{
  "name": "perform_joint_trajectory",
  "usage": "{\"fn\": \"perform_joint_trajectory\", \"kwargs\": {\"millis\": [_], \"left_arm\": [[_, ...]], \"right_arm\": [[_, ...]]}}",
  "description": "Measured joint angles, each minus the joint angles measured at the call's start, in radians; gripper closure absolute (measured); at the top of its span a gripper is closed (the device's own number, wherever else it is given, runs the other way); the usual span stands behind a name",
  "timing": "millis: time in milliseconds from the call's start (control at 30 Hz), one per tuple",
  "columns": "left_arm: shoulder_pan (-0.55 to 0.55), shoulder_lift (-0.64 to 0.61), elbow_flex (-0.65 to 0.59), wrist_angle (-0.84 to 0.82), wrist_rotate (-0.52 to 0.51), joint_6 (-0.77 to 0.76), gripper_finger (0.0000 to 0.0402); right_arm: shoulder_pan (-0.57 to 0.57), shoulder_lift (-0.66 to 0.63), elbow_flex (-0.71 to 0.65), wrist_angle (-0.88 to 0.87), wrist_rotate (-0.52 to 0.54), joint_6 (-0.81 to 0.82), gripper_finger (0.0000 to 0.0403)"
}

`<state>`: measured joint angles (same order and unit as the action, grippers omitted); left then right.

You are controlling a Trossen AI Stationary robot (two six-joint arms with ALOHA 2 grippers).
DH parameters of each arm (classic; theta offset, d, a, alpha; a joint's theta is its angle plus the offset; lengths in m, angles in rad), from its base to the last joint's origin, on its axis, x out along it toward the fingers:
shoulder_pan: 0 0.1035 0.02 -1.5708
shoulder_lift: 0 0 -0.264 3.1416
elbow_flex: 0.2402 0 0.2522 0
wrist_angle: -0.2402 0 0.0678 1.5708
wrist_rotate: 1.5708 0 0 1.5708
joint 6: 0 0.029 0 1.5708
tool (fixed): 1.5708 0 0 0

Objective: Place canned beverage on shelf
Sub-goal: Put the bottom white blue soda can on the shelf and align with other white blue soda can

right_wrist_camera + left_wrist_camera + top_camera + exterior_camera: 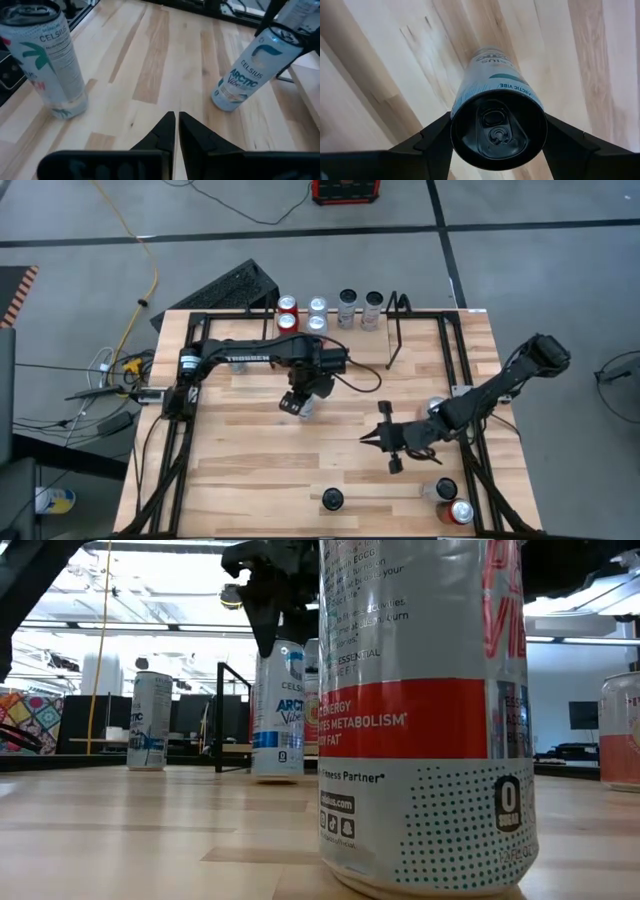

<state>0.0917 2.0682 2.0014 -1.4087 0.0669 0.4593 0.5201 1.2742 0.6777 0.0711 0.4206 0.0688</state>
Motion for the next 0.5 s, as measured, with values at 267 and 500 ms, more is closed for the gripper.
{"fn": "perform_joint_trajectory", "kwargs": {"millis": [267, 500], "left_arm": [[-0.001, -0.003, -0.005, 0.008, 0.007, -0.079, 0.0023], [-0.001, -0.004, 0.065, -0.067, 0.006, -0.089, 0.0023]], "right_arm": [[0.004, 0.001, 0.000, 0.013, 0.014, 0.018, 0.0353], [0.006, 0.001, 0.001, 0.017, 0.015, 0.022, 0.0353]]}}
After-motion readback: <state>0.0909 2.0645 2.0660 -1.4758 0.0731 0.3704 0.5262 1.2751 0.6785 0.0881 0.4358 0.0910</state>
